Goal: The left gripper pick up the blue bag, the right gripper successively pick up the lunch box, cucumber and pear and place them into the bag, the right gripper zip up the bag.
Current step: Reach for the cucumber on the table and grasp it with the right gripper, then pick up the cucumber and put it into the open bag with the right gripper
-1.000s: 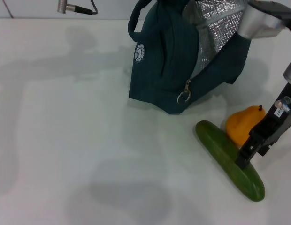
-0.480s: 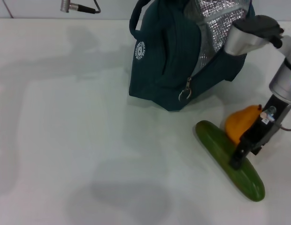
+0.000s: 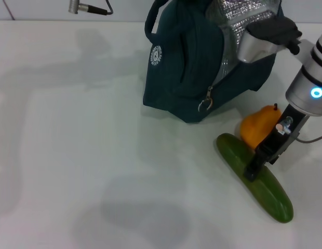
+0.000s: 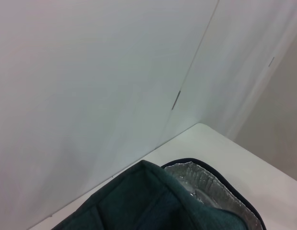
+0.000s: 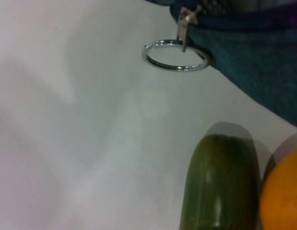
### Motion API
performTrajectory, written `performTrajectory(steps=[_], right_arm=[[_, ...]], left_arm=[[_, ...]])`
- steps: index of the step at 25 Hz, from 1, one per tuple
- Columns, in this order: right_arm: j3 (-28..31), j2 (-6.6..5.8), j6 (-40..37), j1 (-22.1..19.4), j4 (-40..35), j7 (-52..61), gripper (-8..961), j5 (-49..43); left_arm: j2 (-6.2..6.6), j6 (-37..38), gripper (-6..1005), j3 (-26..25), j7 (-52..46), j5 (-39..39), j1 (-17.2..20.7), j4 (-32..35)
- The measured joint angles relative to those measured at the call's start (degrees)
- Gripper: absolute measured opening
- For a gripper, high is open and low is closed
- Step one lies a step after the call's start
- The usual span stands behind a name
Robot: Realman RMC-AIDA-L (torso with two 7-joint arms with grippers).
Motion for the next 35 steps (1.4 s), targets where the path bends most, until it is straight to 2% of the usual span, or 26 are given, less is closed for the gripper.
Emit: performTrajectory(steps=[7, 20, 25, 35], right_arm=[[-3.5, 0.00, 1.7, 0.4, 0.7, -0.1, 760, 2.5], [-4.9, 0.00, 1.9, 0.7, 0.7, -0.1, 748, 2.9], [-5.5, -0.01, 2.0, 0.7, 0.7, 0.0, 619, 3.0], [-6.0, 0.00, 2.2, 0.7, 1.7, -0.1, 596, 2.8]], left_arm=[[-0.03, -0.1, 37, 0.0, 0.0, -0.1, -0.1, 0.0], [-0.20, -0.1, 37, 0.0, 0.0, -0.2, -0.1, 0.0], [-0.43, -0.1, 36, -0.1, 0.0, -0.2, -0.1, 0.0], [-0.62, -0.1, 36, -0.2, 0.0, -0.2, -0.4, 0.0]])
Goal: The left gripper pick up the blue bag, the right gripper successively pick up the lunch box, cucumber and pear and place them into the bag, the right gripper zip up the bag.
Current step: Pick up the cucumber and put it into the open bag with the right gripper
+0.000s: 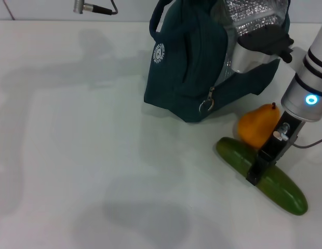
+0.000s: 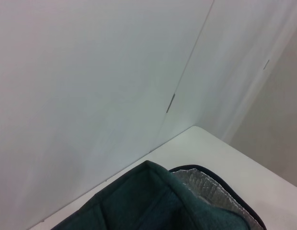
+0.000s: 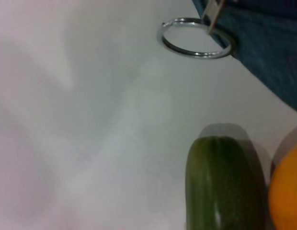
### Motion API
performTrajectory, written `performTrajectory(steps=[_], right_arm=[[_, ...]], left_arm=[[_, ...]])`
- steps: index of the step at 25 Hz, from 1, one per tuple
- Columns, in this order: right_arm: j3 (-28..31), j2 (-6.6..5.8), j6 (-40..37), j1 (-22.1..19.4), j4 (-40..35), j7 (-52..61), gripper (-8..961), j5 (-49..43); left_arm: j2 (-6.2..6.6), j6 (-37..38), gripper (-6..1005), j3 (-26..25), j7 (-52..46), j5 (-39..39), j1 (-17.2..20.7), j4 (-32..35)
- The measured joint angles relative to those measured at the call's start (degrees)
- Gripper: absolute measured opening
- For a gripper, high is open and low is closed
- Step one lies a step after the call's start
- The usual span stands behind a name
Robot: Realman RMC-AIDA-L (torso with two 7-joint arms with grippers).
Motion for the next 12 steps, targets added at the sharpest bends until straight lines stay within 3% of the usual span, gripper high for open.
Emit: performTrajectory(steps=[8, 12], right_arm=[[0.6, -0.31, -1.0, -0.1, -1.7, -0.1, 589, 0.2], [4.3, -0.59, -4.4, -1.2, -3.6, -1.5, 589, 2.2]], left_arm=[[0.15, 0.0, 37, 0.0, 0.0, 0.0, 0.0, 0.0], [0.30, 0.0, 37, 0.0, 0.0, 0.1, 0.1, 0.0]])
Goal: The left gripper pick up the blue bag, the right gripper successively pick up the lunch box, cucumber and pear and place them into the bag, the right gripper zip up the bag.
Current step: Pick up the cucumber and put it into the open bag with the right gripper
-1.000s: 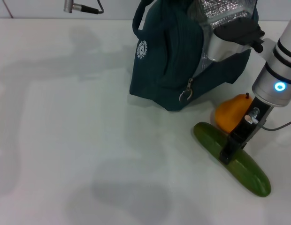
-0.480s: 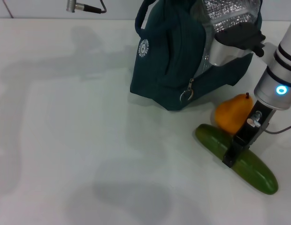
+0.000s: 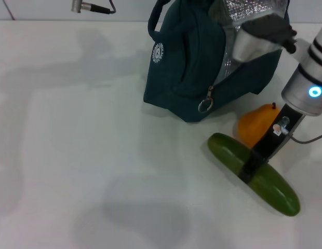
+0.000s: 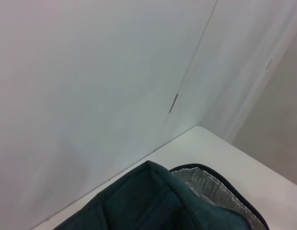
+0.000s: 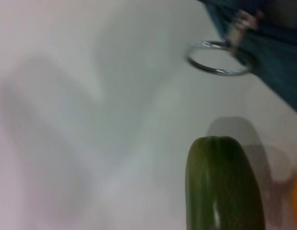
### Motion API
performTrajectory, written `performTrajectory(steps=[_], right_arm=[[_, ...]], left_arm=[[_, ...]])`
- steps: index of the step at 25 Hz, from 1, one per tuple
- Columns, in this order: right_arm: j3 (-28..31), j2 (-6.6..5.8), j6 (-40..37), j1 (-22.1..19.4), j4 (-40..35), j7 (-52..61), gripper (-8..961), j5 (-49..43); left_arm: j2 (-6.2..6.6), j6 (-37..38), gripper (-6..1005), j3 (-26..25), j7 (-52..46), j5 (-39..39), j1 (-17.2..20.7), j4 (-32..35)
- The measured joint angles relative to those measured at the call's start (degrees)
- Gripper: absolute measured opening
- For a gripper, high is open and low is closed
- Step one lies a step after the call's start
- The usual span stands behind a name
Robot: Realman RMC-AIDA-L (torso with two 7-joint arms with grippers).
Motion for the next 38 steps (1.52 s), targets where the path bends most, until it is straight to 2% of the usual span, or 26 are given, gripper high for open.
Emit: performTrajectory(steps=[6, 13, 18, 22, 24, 25, 28, 31, 34, 38], right_arm=[[8.9, -0.52, -6.9, -5.3, -5.7, -4.1, 589, 3.4], [15.3, -1.30, -12.2, -11.3, -6.6, -12.9, 589, 10.9], [24.3, -2.78, -16.0, -18.3, -5.9, -27.3, 588, 20.3], [32.4, -3.16, -16.9, -24.0, -5.5, -42.7, 588, 29.1], [34.0, -3.16, -16.9, -25.3, -5.3, -46.2, 588, 31.0], [36.9, -3.01, -16.7, -28.2, -3.8, -54.9, 588, 37.1], [39.3, -2.66, -16.1, -30.6, -0.9, -63.9, 588, 43.3], [42.5, -1.73, -15.8, -33.2, 3.6, -75.5, 588, 52.1], [43.9, -0.46, -15.9, -34.7, 7.5, -86.5, 588, 61.6], [42.9, -0.02, -16.8, -34.1, 12.7, -98.4, 588, 71.1]], left_arm=[[0.03, 0.0, 36, 0.0, 0.0, 0.3, 0.0, 0.0], [0.12, -0.4, 36, 0.0, 0.0, 0.4, 0.5, 0.0], [0.20, -0.9, 36, 0.2, 0.0, 0.5, 0.7, 0.0], [0.21, -0.9, 37, 0.2, 0.0, 0.5, 1.0, 0.0], [0.21, -0.9, 37, 0.2, 0.0, 0.5, 1.3, 0.0], [0.21, -0.9, 37, 0.2, 0.0, 0.5, 1.4, 0.0], [0.13, -0.9, 37, 0.0, 0.0, 0.5, 1.9, -0.1], [-0.03, -0.9, 37, 0.0, 0.0, 0.5, 2.0, -0.1], [-0.20, -0.6, 37, 0.2, 0.0, 0.4, 2.0, -0.1], [-0.26, -0.2, 37, 0.2, -0.2, 0.2, 1.7, -0.1]])
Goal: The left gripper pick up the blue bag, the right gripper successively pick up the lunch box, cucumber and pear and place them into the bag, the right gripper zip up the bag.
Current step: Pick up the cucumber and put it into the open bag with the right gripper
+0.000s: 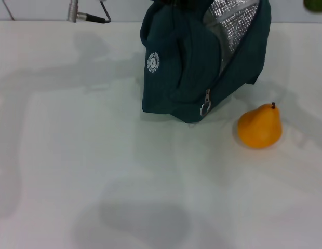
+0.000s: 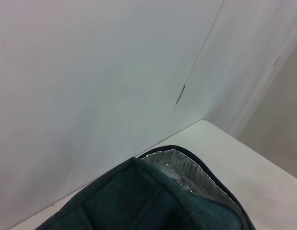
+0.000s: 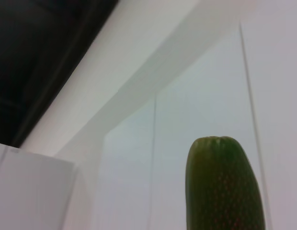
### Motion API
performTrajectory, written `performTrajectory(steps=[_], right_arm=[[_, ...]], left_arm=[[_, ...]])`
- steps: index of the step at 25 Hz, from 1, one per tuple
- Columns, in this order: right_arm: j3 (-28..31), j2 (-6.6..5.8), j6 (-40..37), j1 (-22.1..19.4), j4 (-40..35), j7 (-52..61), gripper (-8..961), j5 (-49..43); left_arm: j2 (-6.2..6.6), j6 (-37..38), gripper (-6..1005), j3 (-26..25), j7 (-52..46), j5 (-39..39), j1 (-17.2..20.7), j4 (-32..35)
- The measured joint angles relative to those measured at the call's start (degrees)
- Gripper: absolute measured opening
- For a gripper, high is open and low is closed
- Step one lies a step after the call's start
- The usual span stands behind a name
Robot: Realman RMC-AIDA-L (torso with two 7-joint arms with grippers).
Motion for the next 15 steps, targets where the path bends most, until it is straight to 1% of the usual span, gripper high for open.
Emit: performTrajectory(steps=[2, 9, 15], right_arm=[[0.0, 0.05, 0.8, 1.3, 2.1, -4.3, 588, 1.6], [0.0, 0.44, 8.4, 6.7, 8.2, -19.8, 588, 2.3], [0.0, 0.44, 16.2, 11.0, 12.6, -27.1, 588, 2.3]], left_arm=[[0.00, 0.1, 37, 0.0, -0.1, -0.1, -0.1, 0.0], [-0.24, 0.6, 36, 0.0, -0.5, -0.5, -0.6, 0.0], [-0.29, 1.9, 36, 0.0, -1.0, -2.3, -1.2, 0.0]])
